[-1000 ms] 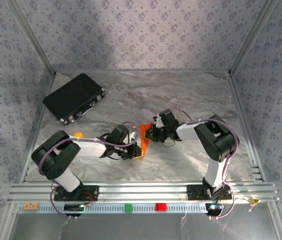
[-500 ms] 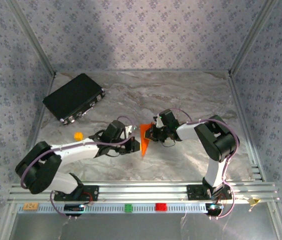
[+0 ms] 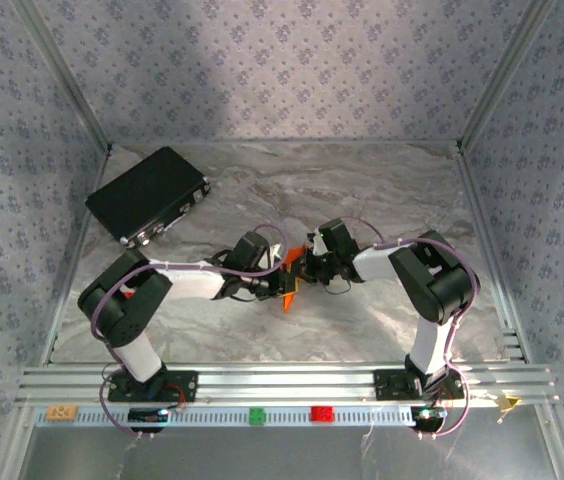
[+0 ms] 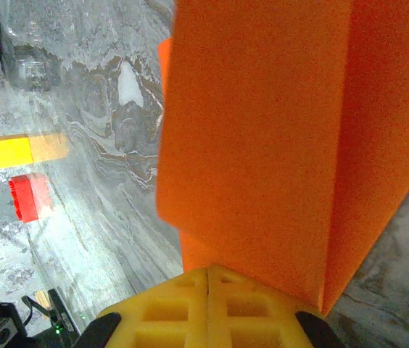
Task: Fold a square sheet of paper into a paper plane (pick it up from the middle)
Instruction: Fold the wing for the fifth time at the center of the table.
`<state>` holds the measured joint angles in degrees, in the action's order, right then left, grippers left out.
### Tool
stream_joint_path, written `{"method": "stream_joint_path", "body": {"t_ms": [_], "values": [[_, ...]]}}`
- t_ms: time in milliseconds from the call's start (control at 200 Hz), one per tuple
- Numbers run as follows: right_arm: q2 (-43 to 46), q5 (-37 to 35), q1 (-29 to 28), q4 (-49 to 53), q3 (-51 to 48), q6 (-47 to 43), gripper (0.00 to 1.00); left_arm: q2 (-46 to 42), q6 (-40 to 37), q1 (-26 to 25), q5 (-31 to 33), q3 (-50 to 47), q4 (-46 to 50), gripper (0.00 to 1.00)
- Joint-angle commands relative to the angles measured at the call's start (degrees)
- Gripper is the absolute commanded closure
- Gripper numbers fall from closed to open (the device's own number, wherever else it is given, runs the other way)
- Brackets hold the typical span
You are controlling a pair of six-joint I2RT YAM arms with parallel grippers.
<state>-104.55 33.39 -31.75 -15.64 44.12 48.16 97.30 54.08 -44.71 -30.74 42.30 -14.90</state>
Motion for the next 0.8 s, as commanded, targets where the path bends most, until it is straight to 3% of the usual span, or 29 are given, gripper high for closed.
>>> {"method": "stream_joint_path", "body": {"t_ms": [0,655,795], "values": [[-1.5,-5.9,0.8,7.6,-2.7,-0.1,0.96,1.4,0.3,0.3,-1.7,1.6,-3.0,0.99],[-1.6,-6.6,1.0,7.5,-3.4,0.2,0.96,6.2,0.8,-1.5,-3.6,-4.9,-1.0,1.00],[-1.6,-6.7,1.1,7.4,-3.5,0.2,0.96,4.6,-0.4,-3.2,-1.7,-5.0,4.3,1.00]]}}
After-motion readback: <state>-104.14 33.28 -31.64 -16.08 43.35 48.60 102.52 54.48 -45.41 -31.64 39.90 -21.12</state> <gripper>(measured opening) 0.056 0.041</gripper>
